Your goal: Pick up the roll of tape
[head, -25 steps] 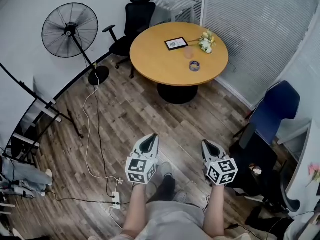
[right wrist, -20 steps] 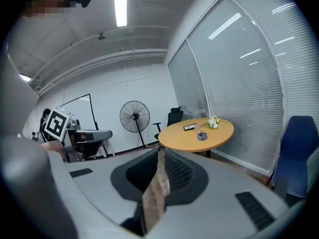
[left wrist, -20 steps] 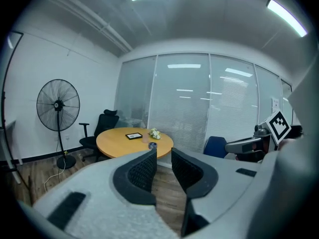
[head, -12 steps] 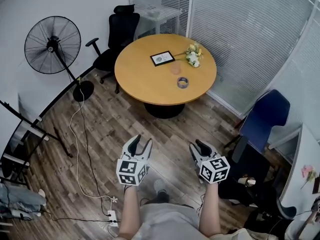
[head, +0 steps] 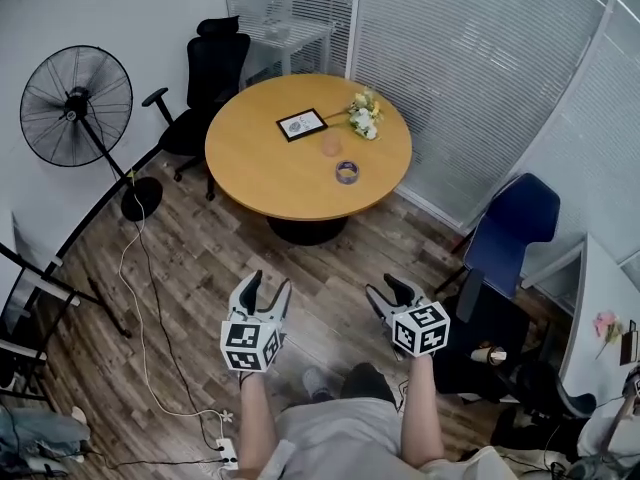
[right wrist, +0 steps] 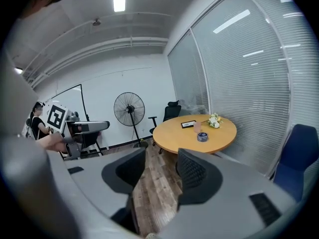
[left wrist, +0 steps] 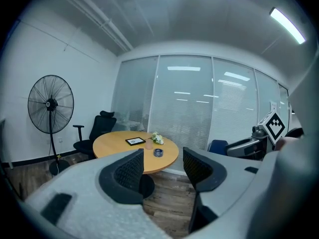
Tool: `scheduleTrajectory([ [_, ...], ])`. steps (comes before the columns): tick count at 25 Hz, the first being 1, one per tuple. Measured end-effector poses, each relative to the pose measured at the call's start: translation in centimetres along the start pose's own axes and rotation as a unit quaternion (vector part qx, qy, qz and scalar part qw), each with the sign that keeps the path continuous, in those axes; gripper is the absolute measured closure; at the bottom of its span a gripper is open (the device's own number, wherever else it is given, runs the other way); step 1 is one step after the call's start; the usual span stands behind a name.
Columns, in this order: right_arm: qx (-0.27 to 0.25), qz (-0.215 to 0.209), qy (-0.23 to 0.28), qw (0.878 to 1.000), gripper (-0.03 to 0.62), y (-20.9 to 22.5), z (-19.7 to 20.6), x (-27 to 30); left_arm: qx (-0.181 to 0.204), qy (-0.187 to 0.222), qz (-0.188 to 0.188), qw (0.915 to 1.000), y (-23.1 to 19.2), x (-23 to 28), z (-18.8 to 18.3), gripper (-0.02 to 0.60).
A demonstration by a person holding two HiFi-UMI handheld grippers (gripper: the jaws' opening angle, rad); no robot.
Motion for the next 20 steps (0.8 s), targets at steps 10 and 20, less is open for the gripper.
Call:
scheduleTrajectory([
  [10, -0.028, -0.023, -0.014, 0.999, 0.374, -0.5, -0.9, 3.1, 0.000, -0.010, 0.010, 0.9999, -1.8, 1.9, -0.1, 0.353],
  [20, -0.017, -0.039, -0.005, 0.999, 0.373, 2.8, -3.0, 8.8, 0.021, -0.033, -0.002, 0.9992, -4.2, 7.0, -1.7, 0.353],
])
Point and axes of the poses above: the fingertips, and each gripper's own axes: x forward along the fingers, y to its right, z out of its underside, the point moved 7 cm from there along -x, backward along the fingers, and after that the axes turned 14 degrees about z, right-handed, at the moved point
